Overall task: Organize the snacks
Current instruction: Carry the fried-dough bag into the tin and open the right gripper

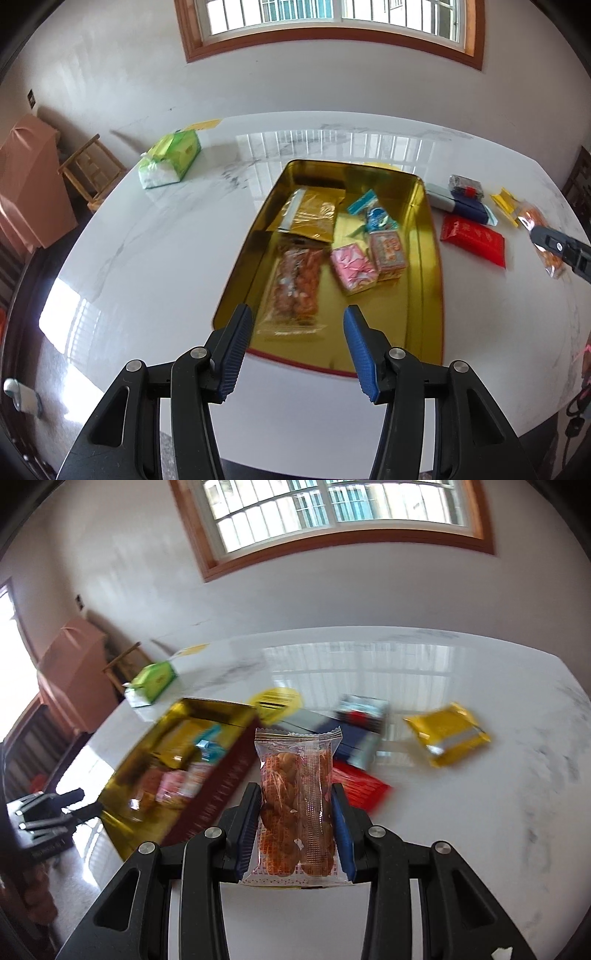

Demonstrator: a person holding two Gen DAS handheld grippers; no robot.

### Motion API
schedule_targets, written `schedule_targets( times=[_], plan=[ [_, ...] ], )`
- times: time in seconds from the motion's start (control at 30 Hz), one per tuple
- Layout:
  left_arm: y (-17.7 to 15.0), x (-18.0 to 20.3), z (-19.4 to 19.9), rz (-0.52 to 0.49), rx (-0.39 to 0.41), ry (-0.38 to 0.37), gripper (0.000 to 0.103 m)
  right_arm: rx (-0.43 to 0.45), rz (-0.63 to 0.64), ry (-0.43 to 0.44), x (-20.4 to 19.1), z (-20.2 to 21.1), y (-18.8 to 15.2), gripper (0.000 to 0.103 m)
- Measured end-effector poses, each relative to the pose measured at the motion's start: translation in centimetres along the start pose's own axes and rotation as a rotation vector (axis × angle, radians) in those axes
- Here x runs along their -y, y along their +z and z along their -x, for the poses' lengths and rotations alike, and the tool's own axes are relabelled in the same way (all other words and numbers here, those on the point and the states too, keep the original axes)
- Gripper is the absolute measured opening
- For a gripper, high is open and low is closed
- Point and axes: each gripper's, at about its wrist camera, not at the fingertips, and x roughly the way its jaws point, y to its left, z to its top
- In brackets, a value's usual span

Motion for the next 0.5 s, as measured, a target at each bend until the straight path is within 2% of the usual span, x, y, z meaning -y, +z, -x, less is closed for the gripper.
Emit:
schedule_targets(
  times=[0.2, 0.5],
  plan=[
    [-0.4, -1.5, 0.3, 0.011, 0.002, -0.005, 0.053, -0.029, 0.039, 0.068, -4.5, -3.4, 2.2, 0.035],
    [-0.6, -3.2, -0.1, 0.027, -0.014, -0.018, 0.053, -0.111, 0.047, 0.119, -9.4, -9.8, 4.1, 0.035]
  ],
)
